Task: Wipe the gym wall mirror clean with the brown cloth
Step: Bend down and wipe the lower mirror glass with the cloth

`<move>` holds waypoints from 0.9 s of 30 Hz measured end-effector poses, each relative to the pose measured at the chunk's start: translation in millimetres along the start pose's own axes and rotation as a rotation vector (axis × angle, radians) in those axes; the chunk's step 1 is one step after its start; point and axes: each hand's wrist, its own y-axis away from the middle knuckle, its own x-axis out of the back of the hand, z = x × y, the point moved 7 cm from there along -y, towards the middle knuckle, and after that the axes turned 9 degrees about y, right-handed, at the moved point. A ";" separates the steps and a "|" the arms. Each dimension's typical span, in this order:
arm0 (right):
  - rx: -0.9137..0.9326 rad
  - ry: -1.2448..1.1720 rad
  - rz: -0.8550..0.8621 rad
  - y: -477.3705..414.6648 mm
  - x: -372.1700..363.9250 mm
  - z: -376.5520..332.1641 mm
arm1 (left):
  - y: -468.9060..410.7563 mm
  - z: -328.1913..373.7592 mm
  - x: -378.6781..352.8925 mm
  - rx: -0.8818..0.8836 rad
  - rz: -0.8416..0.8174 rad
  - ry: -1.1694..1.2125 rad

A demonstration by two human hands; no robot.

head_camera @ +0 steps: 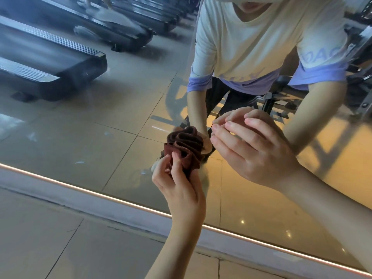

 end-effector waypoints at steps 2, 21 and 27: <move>0.006 -0.003 -0.008 0.0 0.2 0.5 | -6.5 -1.6 2.9 -0.067 0.015 -0.041; 0.004 0.006 0.002 1.8 0.2 -0.5 | 1.2 -17.2 2.7 -0.001 0.214 -0.079; 0.005 0.008 -0.012 1.1 1.1 1.6 | 10.2 -22.7 3.9 0.005 0.107 -0.046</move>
